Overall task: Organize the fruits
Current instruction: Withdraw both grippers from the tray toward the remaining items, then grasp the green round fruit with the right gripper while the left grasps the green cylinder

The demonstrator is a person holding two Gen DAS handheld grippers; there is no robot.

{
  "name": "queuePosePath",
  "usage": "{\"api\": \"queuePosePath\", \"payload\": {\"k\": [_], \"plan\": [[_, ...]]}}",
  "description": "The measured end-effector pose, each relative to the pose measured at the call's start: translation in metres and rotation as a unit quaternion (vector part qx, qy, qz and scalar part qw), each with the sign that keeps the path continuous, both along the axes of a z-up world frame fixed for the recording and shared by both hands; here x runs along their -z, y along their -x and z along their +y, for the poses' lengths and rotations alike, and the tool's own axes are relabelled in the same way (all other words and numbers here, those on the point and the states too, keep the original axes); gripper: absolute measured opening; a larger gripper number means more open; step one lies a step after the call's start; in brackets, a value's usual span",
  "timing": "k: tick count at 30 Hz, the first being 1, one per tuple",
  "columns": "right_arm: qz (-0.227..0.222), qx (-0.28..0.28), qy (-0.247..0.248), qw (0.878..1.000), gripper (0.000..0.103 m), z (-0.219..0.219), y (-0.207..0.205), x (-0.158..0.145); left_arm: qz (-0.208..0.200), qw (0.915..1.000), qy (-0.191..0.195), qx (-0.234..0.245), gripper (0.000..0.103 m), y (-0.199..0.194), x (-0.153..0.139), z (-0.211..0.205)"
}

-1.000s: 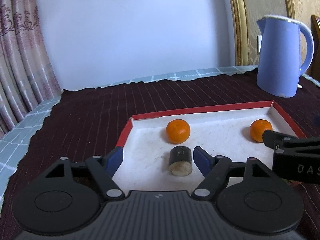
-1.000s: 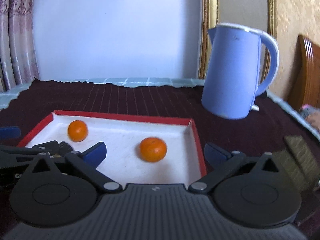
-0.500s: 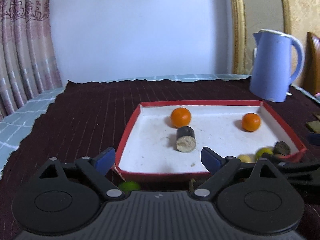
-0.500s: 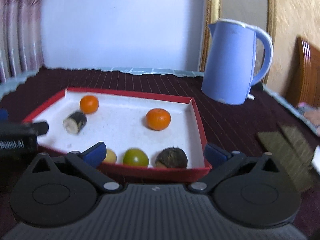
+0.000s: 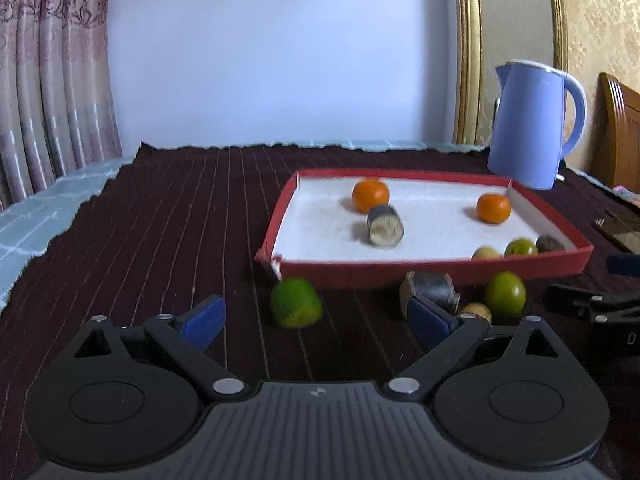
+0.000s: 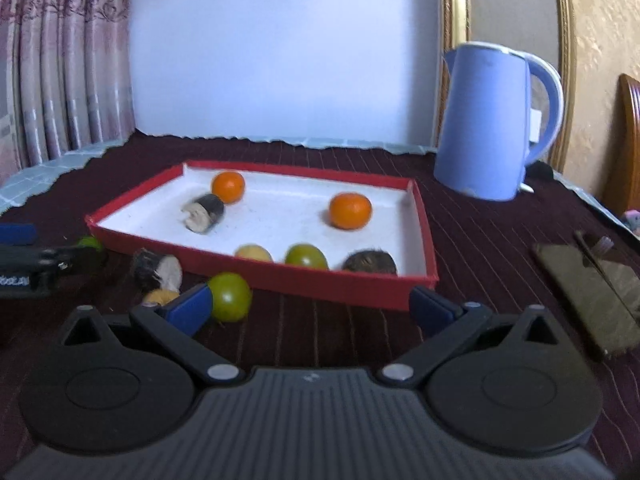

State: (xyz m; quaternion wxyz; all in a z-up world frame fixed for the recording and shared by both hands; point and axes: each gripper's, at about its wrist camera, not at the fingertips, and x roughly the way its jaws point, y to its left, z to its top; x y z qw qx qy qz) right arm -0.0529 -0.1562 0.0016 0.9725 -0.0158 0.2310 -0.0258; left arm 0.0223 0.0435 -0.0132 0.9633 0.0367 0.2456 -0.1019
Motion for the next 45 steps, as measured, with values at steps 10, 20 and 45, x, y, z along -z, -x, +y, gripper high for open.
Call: {"api": "queuePosePath", "payload": {"k": [10, 20, 45], "plan": [[0.013, -0.016, 0.022, 1.000, 0.103, 0.008, 0.003, 0.008, -0.013, 0.9993, -0.034, 0.002, 0.098, 0.004, 0.001, 0.006], [0.046, -0.027, 0.016, 0.998, 0.084, 0.010, -0.010, 0.011, 0.027, 0.9962, -0.080, -0.023, 0.098, -0.028, 0.008, 0.008], [0.069, -0.069, -0.001, 0.995, 0.030, 0.033, -0.040, 0.010, 0.058, 0.9955, -0.065, -0.037, 0.098, -0.042, 0.012, 0.010]]}}
